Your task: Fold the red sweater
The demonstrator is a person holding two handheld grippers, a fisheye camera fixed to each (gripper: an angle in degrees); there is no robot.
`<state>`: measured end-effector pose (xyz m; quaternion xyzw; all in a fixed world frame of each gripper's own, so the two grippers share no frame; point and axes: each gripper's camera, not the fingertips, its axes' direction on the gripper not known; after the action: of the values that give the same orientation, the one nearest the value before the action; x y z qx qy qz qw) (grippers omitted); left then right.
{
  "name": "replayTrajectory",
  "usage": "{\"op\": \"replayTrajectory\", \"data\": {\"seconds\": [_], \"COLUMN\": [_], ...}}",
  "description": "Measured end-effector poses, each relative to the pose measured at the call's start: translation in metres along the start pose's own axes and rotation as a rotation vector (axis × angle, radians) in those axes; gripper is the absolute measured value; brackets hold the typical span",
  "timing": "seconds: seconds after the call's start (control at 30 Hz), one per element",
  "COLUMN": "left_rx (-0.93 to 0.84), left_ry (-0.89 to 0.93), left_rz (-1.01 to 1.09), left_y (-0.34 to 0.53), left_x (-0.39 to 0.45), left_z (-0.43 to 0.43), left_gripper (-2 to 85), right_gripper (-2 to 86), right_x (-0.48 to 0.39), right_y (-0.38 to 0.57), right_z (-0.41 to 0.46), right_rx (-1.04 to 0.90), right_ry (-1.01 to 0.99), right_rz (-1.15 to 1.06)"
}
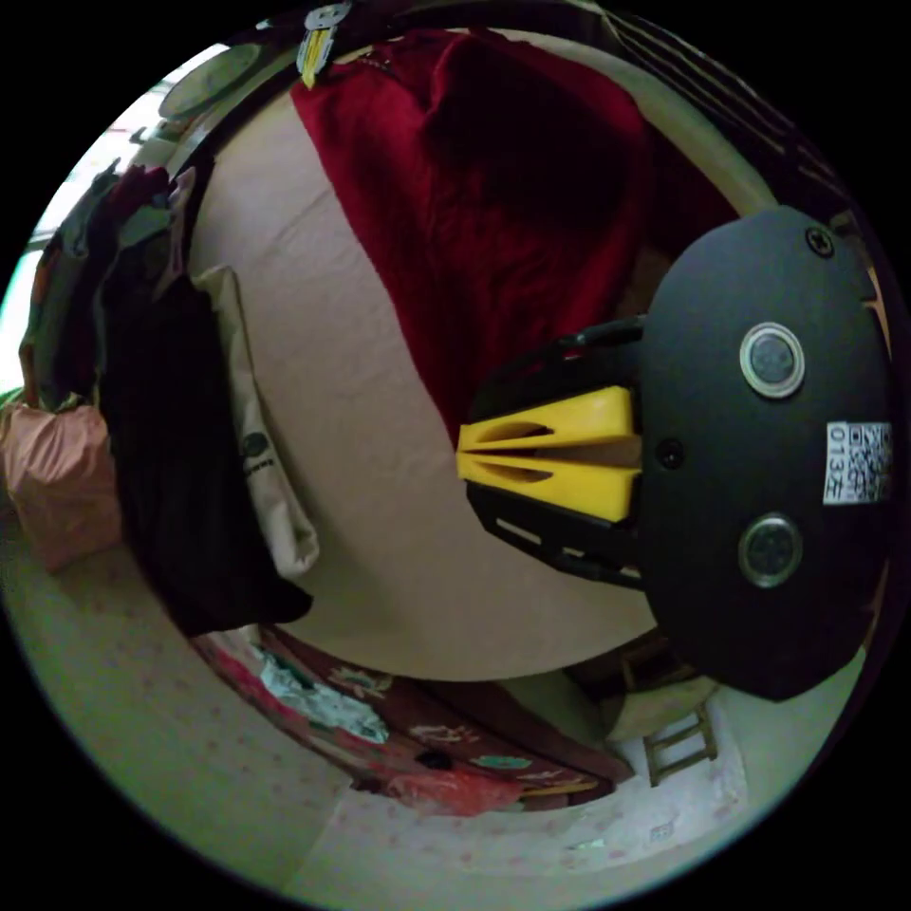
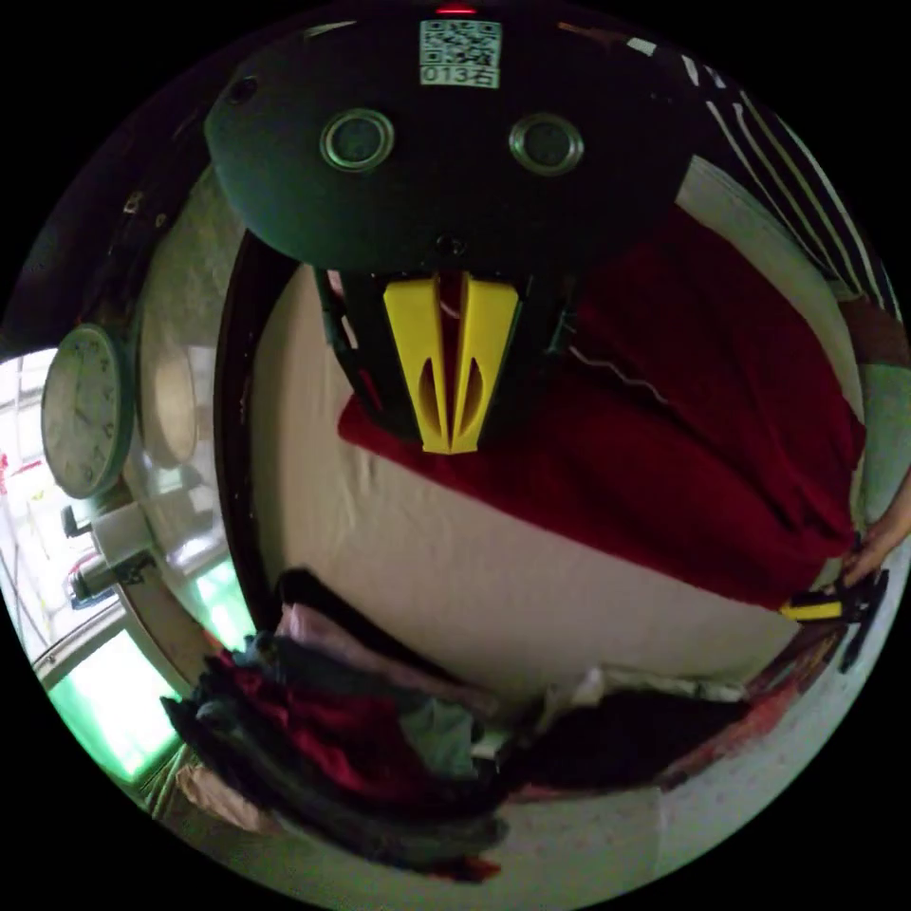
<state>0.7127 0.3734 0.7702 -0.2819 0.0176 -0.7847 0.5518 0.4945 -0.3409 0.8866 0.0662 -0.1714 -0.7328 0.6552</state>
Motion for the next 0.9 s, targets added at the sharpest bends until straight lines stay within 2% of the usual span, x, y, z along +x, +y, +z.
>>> {"op": "replayTrajectory", "data": {"seconds": [0.1, 0.17, 0.23, 0.33, 0.53, 0.7, 0.9], "left_rx": [-0.022, 0.071, 0.13, 0.161, 0.144, 0.089, 0.034], "left_ry": [0.017, -0.015, 0.007, 0.017, -0.07, -0.134, -0.162], "left_rz": [-0.042, -0.016, 0.038, 0.217, 0.552, 0.714, 0.775], "left_y": [-0.002, 0.006, 0.016, 0.036, 0.07, 0.07, 0.046], "left_x": [0.005, 0.015, 0.024, 0.053, 0.132, 0.17, 0.19], "left_z": [-0.002, -0.02, -0.037, -0.063, -0.082, -0.067, -0.056], "left_gripper": [-0.3, -0.3, -0.1, 0.5, 6.1, 7.4, 3.2], "right_gripper": [0.6, 1.1, 2.6, 6.6, 11.4, 9.8, 2.8], "right_x": [0.001, -0.005, -0.031, -0.08, -0.152, -0.164, -0.14], "right_y": [0.005, 0.013, 0.032, 0.065, 0.136, 0.152, 0.132], "right_z": [0.002, -0.018, -0.048, -0.068, -0.056, -0.021, -0.008], "right_rx": [-0.02, 0.087, 0.186, 0.163, 0.079, 0.047, -0.018], "right_ry": [-0.027, -0.097, -0.181, -0.321, -0.155, 0.059, -0.03], "right_rz": [0.043, -0.009, -0.182, -0.427, -0.686, -0.732, -0.67]}}
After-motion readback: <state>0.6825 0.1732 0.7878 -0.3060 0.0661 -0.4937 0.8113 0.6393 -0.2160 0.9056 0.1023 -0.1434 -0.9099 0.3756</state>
